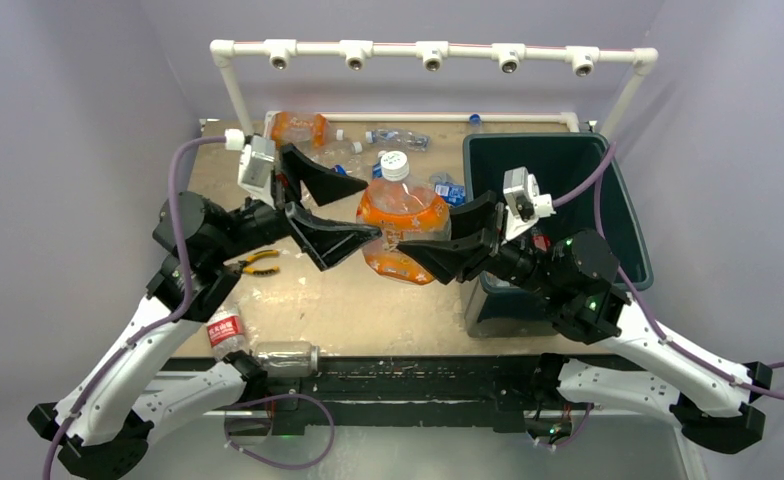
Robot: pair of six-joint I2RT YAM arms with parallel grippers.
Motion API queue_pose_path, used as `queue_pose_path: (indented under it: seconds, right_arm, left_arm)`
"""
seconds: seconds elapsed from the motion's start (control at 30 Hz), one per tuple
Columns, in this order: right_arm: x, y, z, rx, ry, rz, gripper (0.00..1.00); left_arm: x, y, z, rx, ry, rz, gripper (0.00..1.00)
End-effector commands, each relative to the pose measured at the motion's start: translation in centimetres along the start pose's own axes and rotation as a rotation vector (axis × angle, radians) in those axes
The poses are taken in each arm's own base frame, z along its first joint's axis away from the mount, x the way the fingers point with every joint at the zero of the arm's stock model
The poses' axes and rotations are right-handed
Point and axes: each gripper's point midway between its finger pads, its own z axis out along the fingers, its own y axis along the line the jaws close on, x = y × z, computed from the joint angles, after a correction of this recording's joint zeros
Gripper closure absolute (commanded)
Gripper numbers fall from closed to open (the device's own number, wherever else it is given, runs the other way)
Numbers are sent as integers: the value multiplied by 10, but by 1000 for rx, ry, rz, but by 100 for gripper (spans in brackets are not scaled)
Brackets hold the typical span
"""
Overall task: Put the plastic bottles in the bin
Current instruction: Pick up the plastic bottle at the center of the board.
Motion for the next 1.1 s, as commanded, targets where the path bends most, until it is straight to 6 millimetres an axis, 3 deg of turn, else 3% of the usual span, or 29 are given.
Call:
queue_pose_path:
  seconds: [0.0,0.2,0.4,0.47,0.6,0.7,0.87,0.93,1.07]
  right_arm:
    - [-35,30,-4,-137,-114,26,67]
    - [-39,34,-2,-156,-133,41,68]
    - [-36,32,2,-151,-123,49,65]
    - [-34,31,4,-145,-113,54,56]
    - [-37,29,7,-126,-93,48,20]
    - [-52,22,4,-71,-106,28,9]
    - [-95,24,-7,-23,-157,-23,4]
    - [-113,27,-11,-17,-180,-52,3]
    - [-129,15,-1,60,-154,-83,4]
  left_arm:
    - [20,-15,-2,149,58,53,1]
    - [36,-22,-5,218,72,22,5]
    - [36,-24,-7,231,49,-2,38]
    - [33,-26,-7,238,31,-1,49]
    - [30,-24,-9,217,5,13,68]
    - [28,-19,-9,186,-6,22,79]
    - [31,-13,-8,152,13,27,100]
    - [35,-12,-8,147,37,29,100]
    - [36,-15,-9,161,64,33,100]
